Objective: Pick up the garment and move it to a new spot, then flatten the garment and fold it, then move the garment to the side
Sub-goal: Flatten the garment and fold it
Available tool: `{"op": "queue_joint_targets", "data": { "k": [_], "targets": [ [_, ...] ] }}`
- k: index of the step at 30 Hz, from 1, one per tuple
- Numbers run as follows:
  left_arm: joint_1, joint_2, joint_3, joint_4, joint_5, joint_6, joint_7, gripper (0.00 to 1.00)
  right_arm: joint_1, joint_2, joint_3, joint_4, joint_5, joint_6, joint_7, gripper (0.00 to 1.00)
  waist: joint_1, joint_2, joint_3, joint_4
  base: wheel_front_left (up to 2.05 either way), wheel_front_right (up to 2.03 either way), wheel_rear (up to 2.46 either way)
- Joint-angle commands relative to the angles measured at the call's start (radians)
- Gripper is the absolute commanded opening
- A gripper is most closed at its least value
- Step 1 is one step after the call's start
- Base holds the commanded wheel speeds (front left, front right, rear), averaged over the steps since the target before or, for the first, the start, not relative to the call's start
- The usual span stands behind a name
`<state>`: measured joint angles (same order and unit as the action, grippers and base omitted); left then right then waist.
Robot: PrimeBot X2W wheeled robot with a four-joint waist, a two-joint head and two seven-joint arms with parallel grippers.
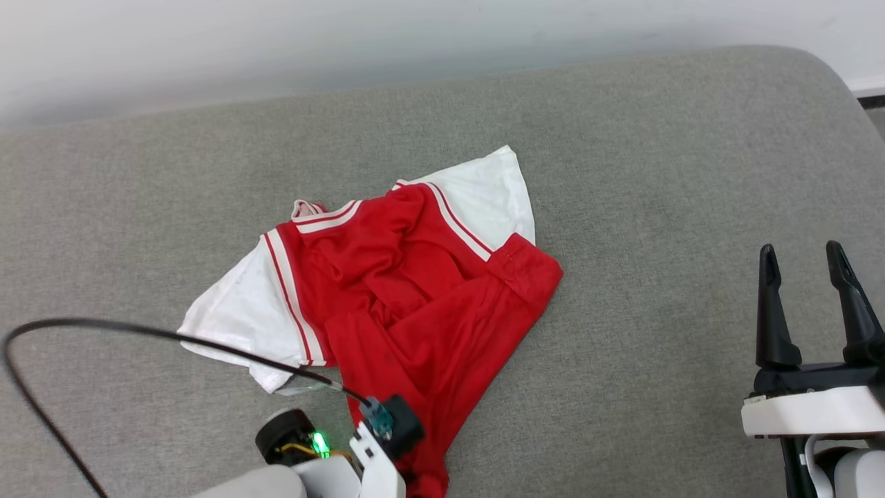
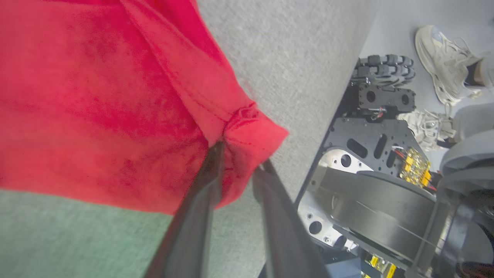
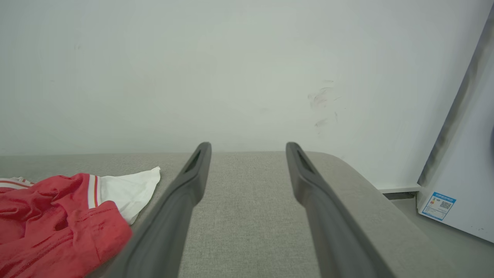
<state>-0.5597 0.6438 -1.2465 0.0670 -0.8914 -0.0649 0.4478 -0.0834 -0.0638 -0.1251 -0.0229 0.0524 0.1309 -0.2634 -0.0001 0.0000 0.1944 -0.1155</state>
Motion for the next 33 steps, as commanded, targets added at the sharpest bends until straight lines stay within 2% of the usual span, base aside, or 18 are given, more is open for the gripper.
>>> {"op": "queue_joint_targets", "data": {
  "k": [1, 5, 11, 14, 18, 23, 27, 30, 33],
  "targets": [
    [-0.008, 0.01, 0.018, -0.003, 0.008, 0.016, -0.015, 1.0, 0.013, -0.007, -0.003, -0.002, -0.005, 0.0, -0.002, 1.0, 0.0001, 0.0, -0.012, 0.005, 0.0, 0.0, 0.0],
    [-0.015, 0.032, 0.075, -0.092, 0.004, 0.051, -0.088, 1.0, 0.02, -0.014, -0.008, -0.009, -0.008, 0.0, -0.002, 1.0, 0.0001, 0.0, -0.041, 0.019, 0.0, 0.0, 0.0],
    [-0.053, 0.102, 0.172, -0.235, 0.033, 0.123, -0.171, 1.0, 0.026, -0.017, -0.013, -0.019, -0.01, 0.0, -0.002, 1.0, 0.0001, 0.0, -0.062, 0.043, 0.0, 0.0, 0.0],
    [-0.073, 0.125, 0.241, -0.272, 0.063, 0.191, -0.241, 1.0, 0.026, -0.017, -0.011, -0.022, -0.011, 0.0, -0.002, 1.0, 0.0001, 0.0, -0.065, 0.051, 0.0, 0.0, 0.0],
    [-0.078, 0.143, 0.322, -0.29, 0.122, 0.302, -0.349, 1.0, 0.022, -0.019, -0.01, -0.024, -0.01, 0.0, -0.002, 1.0, 0.0001, 0.0, -0.067, 0.056, 0.0, 0.0, 0.0],
    [-0.011, 0.127, 0.397, -0.279, 0.175, 0.444, -0.513, 1.0, -0.027, -0.045, -0.002, -0.033, -0.01, 0.0, -0.002, 1.0, 0.0001, 0.0, -0.058, 0.062, 0.0, 0.0, 0.0],
    [0.071, 0.094, 0.45, -0.23, 0.196, 0.554, -0.653, 1.0, -0.096, -0.097, 0.012, -0.044, -0.008, 0.0, -0.002, 1.0, 0.0001, 0.0, -0.039, 0.083, 0.0, 0.0, 0.0],
    [0.127, 0.057, 0.495, -0.196, 0.21, 0.611, -0.7, 1.0, -0.176, -0.165, 0.06, -0.029, -0.005, 0.0, -0.002, 1.0, 0.0001, 0.0, -0.017, 0.101, 0.0, 0.0, 0.0],
    [0.178, 0.006, 0.553, -0.182, 0.243, 0.644, -0.713, 1.0, -0.276, -0.249, 0.143, 0.021, 0.004, 0.0, -0.002, 1.0, 0.0001, 0.0, 0.008, 0.124, 0.0, 0.0, 0.0]
  ]
}}
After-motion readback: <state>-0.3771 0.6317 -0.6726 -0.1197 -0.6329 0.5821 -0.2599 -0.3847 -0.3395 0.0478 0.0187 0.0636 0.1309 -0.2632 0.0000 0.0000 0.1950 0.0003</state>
